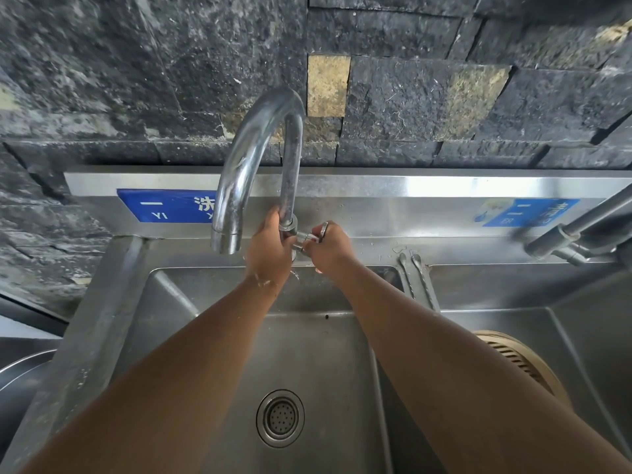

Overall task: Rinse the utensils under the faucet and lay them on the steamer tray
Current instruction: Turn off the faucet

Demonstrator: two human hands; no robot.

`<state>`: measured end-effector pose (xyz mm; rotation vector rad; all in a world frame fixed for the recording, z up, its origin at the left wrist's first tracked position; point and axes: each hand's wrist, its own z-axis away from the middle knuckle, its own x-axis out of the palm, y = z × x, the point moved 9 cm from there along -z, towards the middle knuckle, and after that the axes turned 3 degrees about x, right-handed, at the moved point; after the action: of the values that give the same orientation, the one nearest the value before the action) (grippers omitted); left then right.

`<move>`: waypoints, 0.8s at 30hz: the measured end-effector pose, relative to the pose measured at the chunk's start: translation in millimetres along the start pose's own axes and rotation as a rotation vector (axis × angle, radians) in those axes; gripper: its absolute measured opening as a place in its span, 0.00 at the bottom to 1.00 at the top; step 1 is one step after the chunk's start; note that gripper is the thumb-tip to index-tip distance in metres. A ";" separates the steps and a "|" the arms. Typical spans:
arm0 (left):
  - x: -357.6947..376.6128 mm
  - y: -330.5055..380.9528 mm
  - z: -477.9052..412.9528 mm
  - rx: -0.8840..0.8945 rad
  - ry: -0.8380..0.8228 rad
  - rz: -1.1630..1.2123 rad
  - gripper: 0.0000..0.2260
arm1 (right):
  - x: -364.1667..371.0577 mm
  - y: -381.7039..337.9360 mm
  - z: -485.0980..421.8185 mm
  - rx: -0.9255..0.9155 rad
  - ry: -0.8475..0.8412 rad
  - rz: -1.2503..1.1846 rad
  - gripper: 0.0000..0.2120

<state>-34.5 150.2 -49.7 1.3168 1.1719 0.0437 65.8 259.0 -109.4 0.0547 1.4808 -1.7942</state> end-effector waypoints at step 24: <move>29.8 21.3 51.8 -0.246 -0.004 0.231 0.37 | -75.9 1.2 54.0 -0.003 -0.221 0.016 0.36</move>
<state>26.7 138.7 -62.4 1.2259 0.9726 0.3429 141.9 254.1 -55.8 -0.1295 1.3219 -1.7246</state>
